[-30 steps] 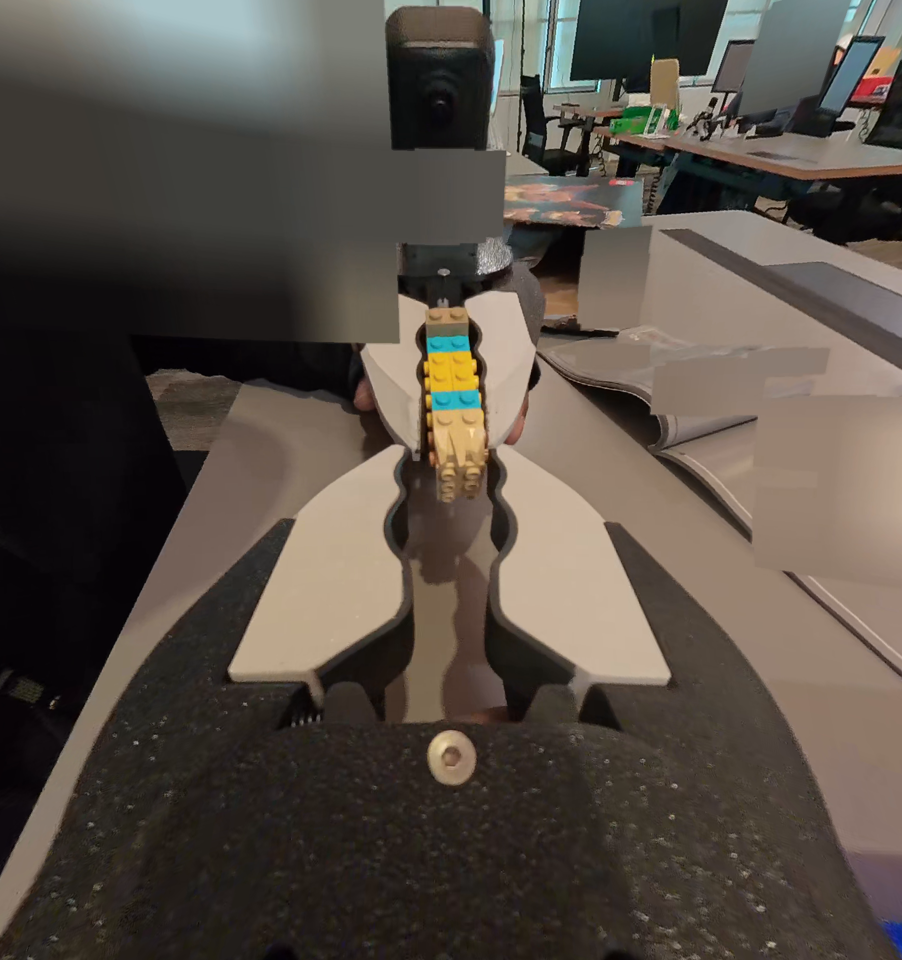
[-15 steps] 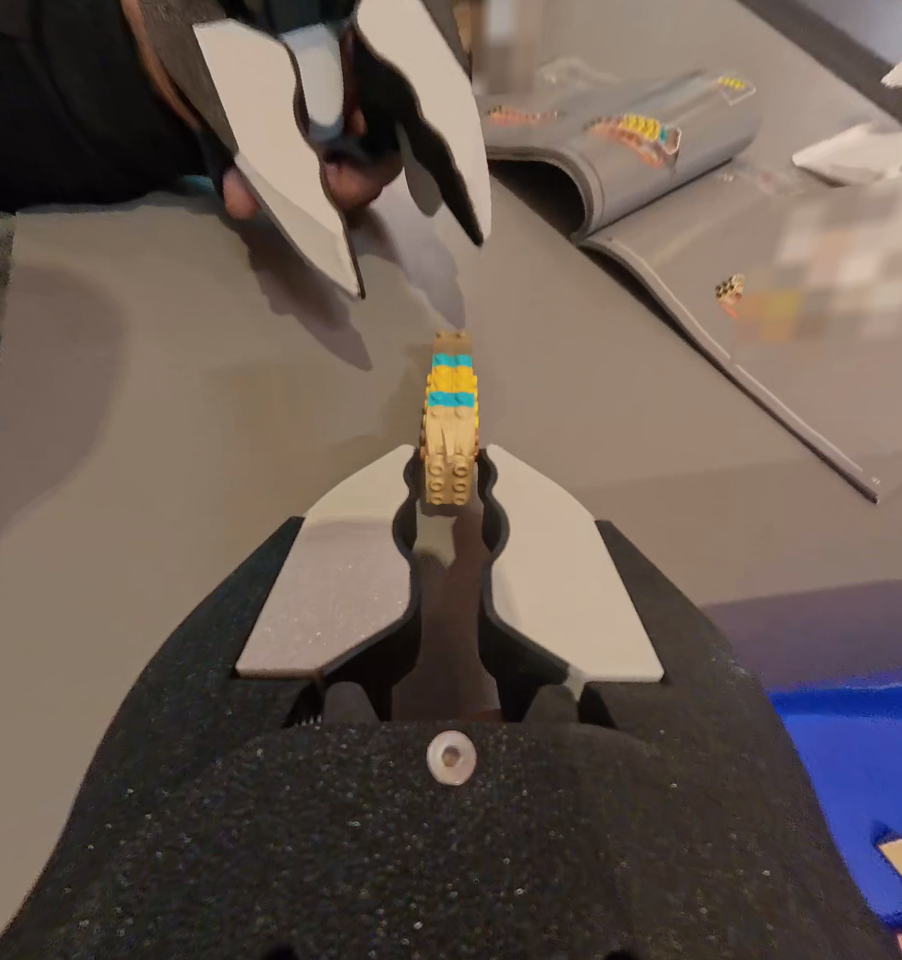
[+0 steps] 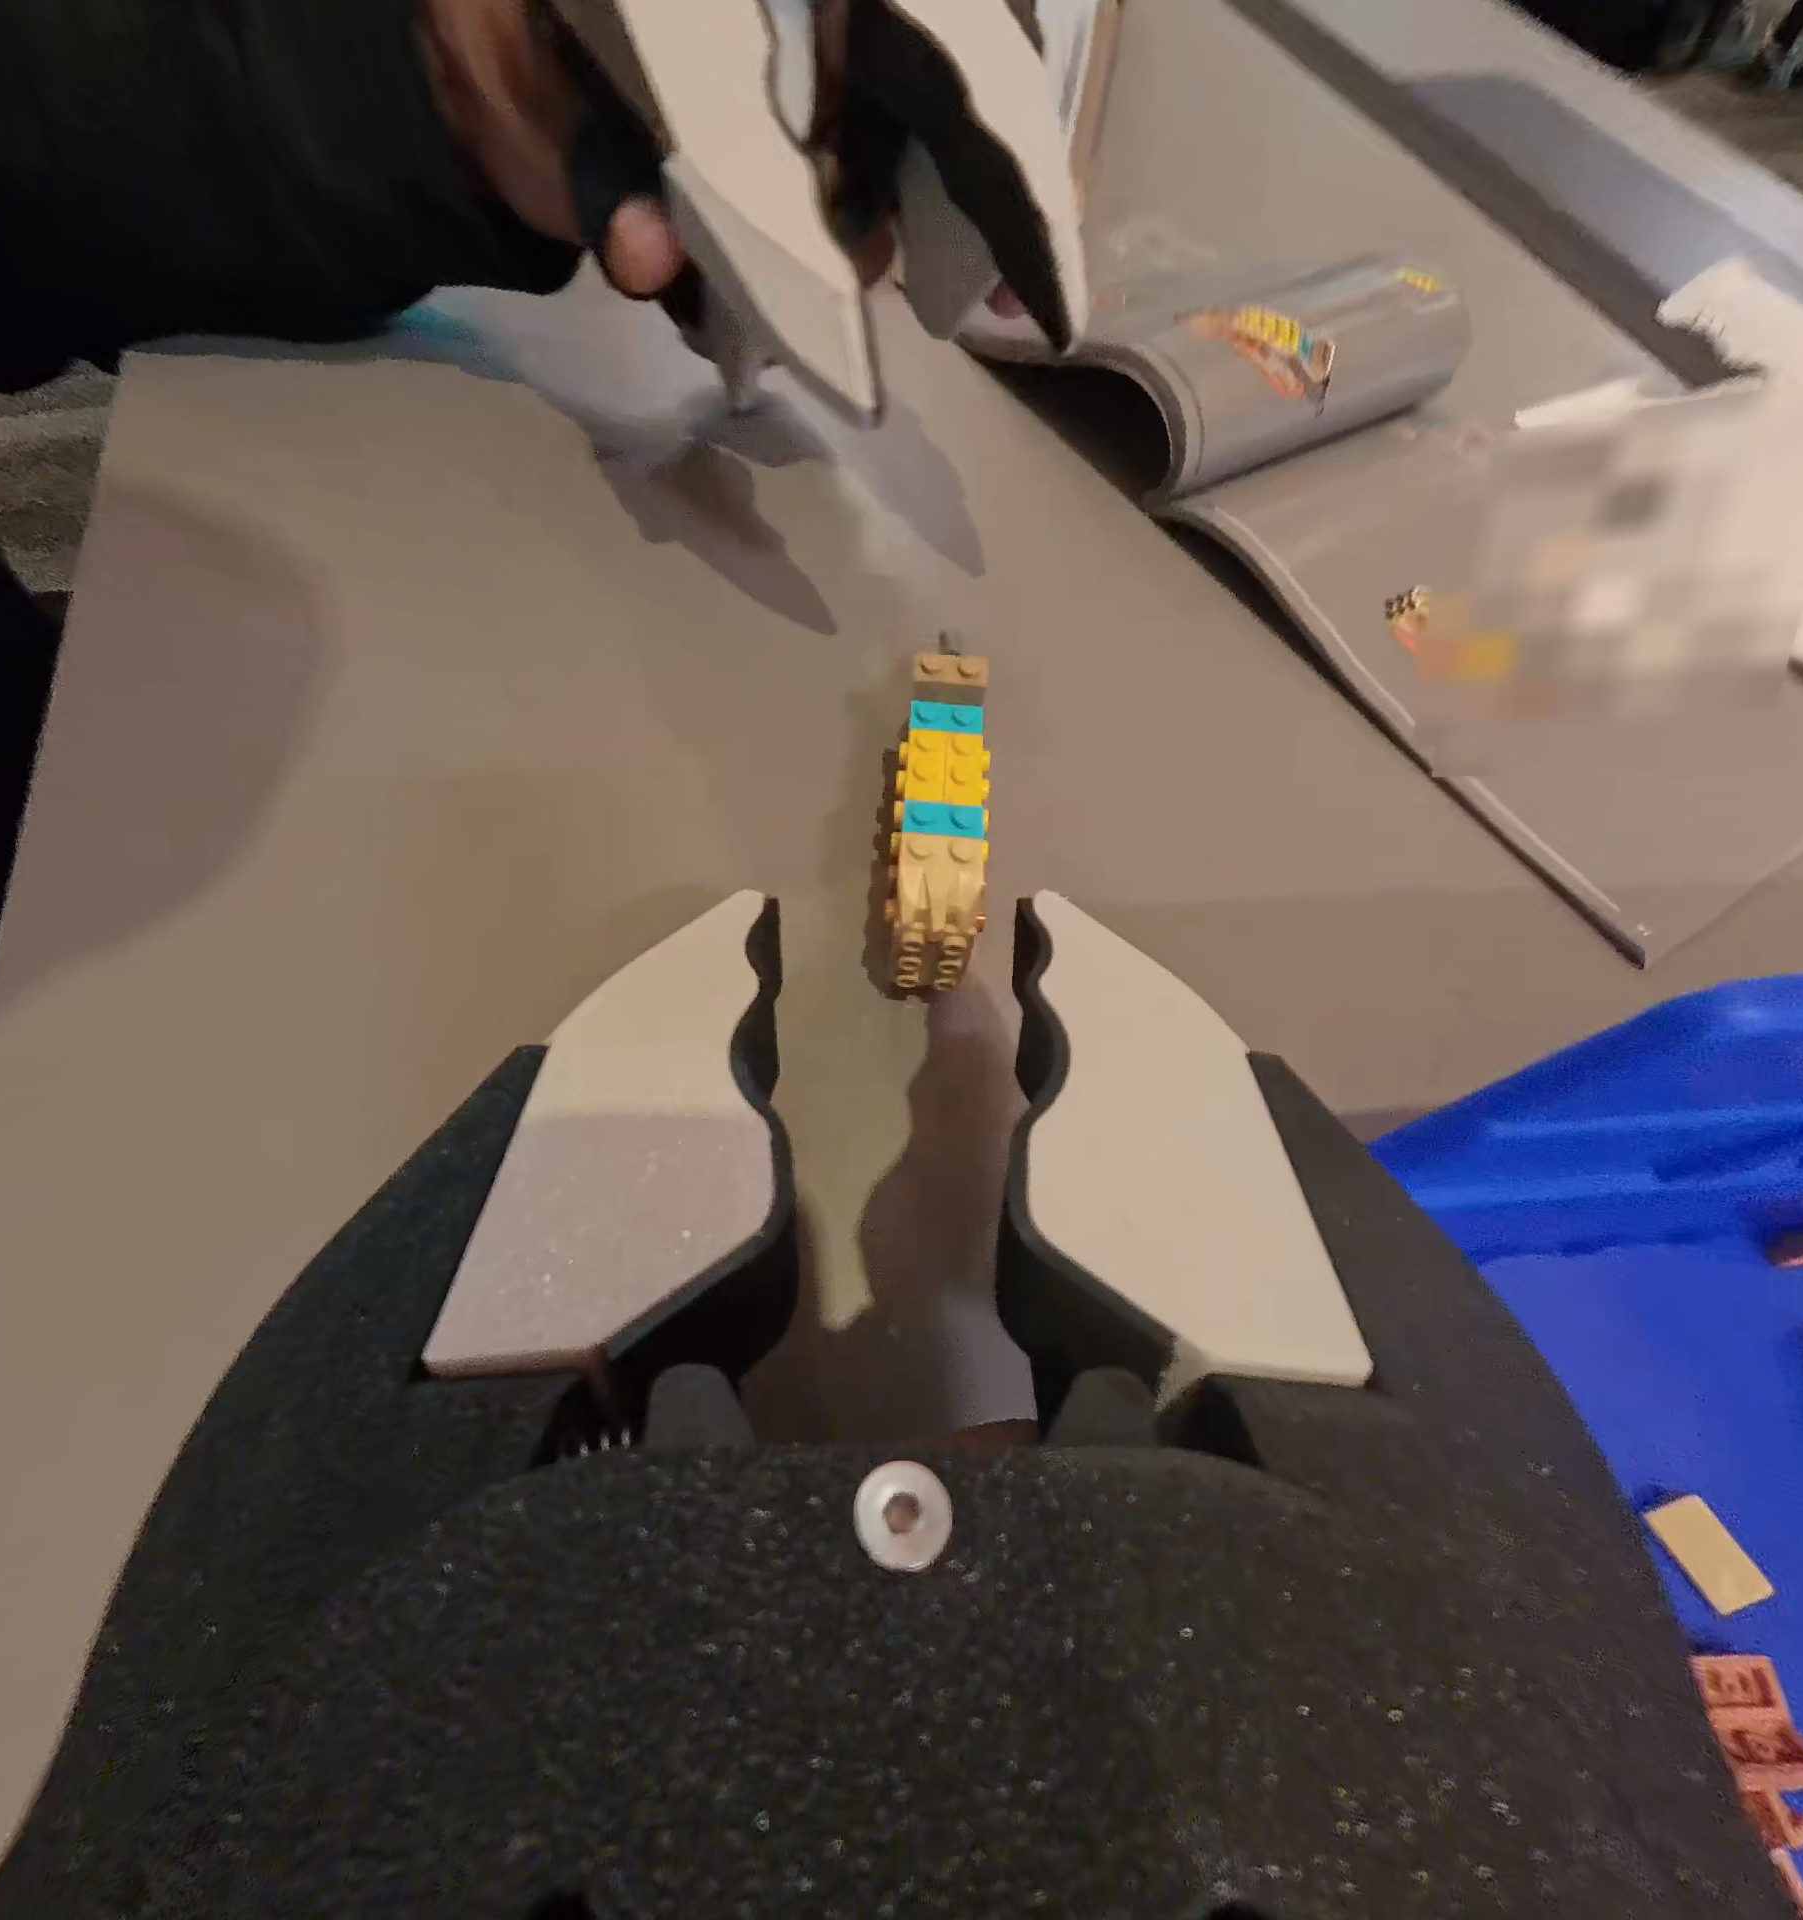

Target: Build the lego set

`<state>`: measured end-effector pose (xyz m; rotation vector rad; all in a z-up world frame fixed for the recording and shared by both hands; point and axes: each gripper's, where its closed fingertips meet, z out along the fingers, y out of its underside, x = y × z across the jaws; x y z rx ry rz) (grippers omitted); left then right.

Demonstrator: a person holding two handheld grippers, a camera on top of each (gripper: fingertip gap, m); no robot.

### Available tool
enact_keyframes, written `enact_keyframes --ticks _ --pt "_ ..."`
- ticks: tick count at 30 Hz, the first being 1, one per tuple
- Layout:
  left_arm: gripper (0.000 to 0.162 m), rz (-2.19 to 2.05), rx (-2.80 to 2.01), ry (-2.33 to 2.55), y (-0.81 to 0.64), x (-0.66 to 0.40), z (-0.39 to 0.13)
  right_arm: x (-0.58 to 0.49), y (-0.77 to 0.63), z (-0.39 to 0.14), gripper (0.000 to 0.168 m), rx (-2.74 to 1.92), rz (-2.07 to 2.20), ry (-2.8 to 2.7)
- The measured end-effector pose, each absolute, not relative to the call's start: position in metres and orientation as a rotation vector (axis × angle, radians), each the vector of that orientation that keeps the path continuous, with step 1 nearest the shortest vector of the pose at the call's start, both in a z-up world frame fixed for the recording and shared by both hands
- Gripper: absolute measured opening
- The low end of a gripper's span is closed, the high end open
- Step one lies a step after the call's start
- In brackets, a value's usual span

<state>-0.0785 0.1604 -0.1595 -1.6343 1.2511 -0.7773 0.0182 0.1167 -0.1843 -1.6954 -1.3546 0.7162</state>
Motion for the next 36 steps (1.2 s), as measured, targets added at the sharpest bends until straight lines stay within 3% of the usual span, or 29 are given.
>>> enact_keyframes --ticks 7,12,19,24,33,36 --pt "0.045 -0.413 -1.703 1.38 0.216 -0.074 -0.137 0.016 0.096 -0.165 0.04 -1.44 0.847 -1.456" --pt "0.048 -0.247 -1.741 1.626 0.259 -0.032 -0.159 0.017 0.093 -0.164 0.036 -1.389 0.934 -1.52" --pt "0.053 -0.225 -1.933 1.724 0.291 -0.001 -0.218 0.034 0.098 -0.156 0.033 -1.421 1.027 -1.431" --pt "0.043 -0.435 -2.085 1.64 0.283 0.004 -0.227 0.037 0.099 -0.154 0.032 -1.449 1.073 -1.402" --pt "0.053 -0.453 -2.101 1.683 0.263 0.002 -0.227 0.034 0.094 -0.161 0.032 -1.443 1.002 -1.455" --pt "0.047 -0.556 -2.097 1.758 0.239 0.001 -0.224 0.034 0.093 -0.162 0.032 -1.439 0.988 -1.466"
